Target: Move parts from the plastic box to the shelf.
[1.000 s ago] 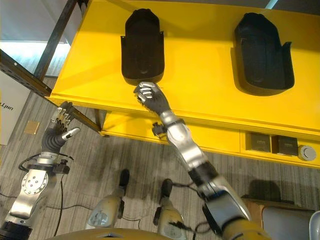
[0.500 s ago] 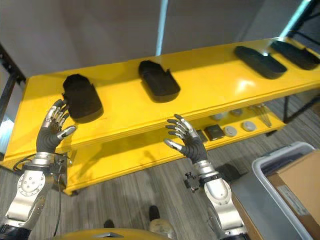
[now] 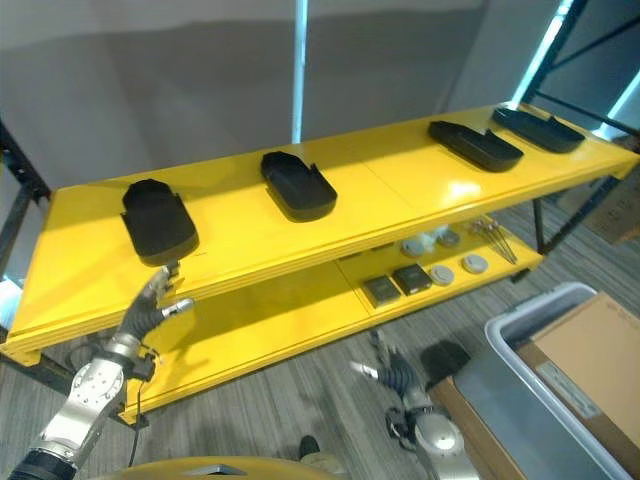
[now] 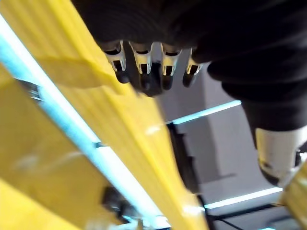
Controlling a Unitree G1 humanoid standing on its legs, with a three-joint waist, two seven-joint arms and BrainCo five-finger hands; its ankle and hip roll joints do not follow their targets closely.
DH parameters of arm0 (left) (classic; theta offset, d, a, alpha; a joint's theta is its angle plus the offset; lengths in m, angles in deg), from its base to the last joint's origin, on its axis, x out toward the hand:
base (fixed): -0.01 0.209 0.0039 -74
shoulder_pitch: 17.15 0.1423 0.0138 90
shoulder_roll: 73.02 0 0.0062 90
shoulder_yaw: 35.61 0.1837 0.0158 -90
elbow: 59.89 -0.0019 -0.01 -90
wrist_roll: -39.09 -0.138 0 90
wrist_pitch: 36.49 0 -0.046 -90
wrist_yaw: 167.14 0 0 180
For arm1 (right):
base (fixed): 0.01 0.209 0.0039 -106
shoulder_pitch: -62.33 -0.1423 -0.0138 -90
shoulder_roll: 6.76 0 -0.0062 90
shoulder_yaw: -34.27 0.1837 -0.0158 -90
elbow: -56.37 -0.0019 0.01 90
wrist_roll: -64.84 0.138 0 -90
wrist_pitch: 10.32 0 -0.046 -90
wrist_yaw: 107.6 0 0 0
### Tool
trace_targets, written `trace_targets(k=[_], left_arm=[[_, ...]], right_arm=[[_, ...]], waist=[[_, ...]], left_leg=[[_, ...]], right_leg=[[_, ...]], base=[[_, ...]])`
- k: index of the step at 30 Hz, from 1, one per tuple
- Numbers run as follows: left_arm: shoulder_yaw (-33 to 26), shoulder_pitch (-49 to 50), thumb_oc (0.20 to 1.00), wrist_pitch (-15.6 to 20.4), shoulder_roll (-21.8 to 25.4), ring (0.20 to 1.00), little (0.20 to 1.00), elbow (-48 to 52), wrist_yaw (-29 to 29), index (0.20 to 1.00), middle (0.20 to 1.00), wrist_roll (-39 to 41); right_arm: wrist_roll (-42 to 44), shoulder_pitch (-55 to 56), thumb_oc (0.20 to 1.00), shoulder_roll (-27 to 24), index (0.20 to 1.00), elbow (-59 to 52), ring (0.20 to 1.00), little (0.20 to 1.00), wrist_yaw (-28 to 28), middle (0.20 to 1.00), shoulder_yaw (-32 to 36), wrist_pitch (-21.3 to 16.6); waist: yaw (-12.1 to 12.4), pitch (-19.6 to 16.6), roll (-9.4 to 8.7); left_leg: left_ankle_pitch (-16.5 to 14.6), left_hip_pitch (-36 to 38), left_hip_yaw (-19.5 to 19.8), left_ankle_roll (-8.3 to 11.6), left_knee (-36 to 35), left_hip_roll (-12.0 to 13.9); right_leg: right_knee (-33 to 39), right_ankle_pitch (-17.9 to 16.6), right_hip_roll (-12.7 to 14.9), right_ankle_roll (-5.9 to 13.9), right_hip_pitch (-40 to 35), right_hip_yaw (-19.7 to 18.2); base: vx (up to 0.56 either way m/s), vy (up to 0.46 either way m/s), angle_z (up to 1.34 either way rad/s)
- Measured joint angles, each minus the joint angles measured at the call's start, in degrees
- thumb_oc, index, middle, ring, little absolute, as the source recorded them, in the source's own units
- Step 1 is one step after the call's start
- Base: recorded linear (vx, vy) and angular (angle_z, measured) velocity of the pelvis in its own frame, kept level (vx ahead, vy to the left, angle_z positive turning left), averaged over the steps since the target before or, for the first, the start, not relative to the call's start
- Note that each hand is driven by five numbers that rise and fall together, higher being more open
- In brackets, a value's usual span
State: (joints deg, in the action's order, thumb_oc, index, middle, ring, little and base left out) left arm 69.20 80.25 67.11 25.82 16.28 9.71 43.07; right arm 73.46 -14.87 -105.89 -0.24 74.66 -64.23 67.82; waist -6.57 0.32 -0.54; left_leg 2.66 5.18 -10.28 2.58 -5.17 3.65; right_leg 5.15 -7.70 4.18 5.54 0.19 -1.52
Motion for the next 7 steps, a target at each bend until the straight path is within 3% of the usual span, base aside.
trace_targets(k=[3, 5, 7], left_arm=[[0.71, 2.31, 1.0, -0.87, -0.1, 1.0, 1.0, -4.91, 0.35, 1.0, 1.0, -2.34], [2.66, 1.88, 1.0, -1.23, -1.09, 1.0, 1.0, -13.66, 1.17, 1.0, 1.0, -4.44], [3.43, 3.37, 1.0, -2.44, -1.18, 1.0, 1.0, -14.51, 1.65, 1.0, 1.0, -5.91]], right_arm=[[-2.78, -0.42, 1.0, 1.18, 1.0, 6.23, 1.0, 1.0, -0.71, 1.0, -1.09, 0.19], [-5.44, -5.39, 1.0, 4.34, 1.0, 21.91, 1.0, 1.0, -2.54, 1.0, -2.16, 0.57], [-6.89, -4.33, 1.0, 5.17, 1.0, 21.84, 1.0, 1.0, -2.9, 1.0, -2.58, 1.63]], waist=[[0.56, 0.32, -0.21], [0.64, 0.03, -0.81], [1.65, 0.33, -0.79]], left_leg=[[0.25, -0.31, 1.08, -0.05, 0.0, -0.04], [0.3, -0.03, 2.14, -0.02, 0.01, 0.02], [0.34, -0.27, 2.42, -0.02, 0.0, -0.01]], right_leg=[[0.0, -0.01, 0.18, 0.0, -0.13, 1.01], [-0.01, 0.36, 0.12, -0.1, -0.94, 2.05], [0.0, 0.4, 0.25, -0.07, -0.76, 2.32]], base=[[-0.01, -0.032, 0.19], [0.0, -0.025, 0.25], [0.0, -0.04, 0.13]])
